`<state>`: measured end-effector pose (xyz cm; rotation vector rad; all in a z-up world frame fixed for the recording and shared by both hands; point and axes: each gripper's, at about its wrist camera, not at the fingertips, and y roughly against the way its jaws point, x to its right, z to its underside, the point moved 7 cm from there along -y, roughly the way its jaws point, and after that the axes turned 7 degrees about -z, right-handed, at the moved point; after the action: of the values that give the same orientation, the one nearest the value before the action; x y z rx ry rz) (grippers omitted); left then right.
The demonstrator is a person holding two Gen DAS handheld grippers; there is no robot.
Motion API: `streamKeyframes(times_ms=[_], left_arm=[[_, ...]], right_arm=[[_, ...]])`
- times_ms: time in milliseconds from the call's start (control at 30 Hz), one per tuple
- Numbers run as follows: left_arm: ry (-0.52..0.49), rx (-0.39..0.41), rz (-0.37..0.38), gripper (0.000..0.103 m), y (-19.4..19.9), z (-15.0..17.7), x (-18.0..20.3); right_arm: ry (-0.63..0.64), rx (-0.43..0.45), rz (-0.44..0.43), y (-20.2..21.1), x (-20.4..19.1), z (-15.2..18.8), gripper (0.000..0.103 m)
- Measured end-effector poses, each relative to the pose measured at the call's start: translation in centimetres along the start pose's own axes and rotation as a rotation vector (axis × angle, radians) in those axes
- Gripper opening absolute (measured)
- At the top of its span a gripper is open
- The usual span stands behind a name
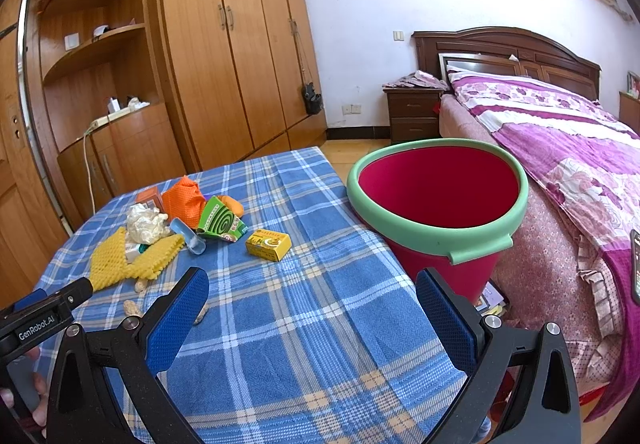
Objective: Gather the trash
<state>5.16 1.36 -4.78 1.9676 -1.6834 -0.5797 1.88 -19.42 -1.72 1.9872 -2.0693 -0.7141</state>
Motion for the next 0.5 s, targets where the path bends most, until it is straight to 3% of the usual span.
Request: streamKeyframes(times_ms=[500], left_arm=[[0.001, -0.006, -0.002, 0.098, -0.13, 0.21, 0.01]], right_arm=[[-0.006, -0.002, 0.003, -0.10, 0.26, 0.32, 0.103]])
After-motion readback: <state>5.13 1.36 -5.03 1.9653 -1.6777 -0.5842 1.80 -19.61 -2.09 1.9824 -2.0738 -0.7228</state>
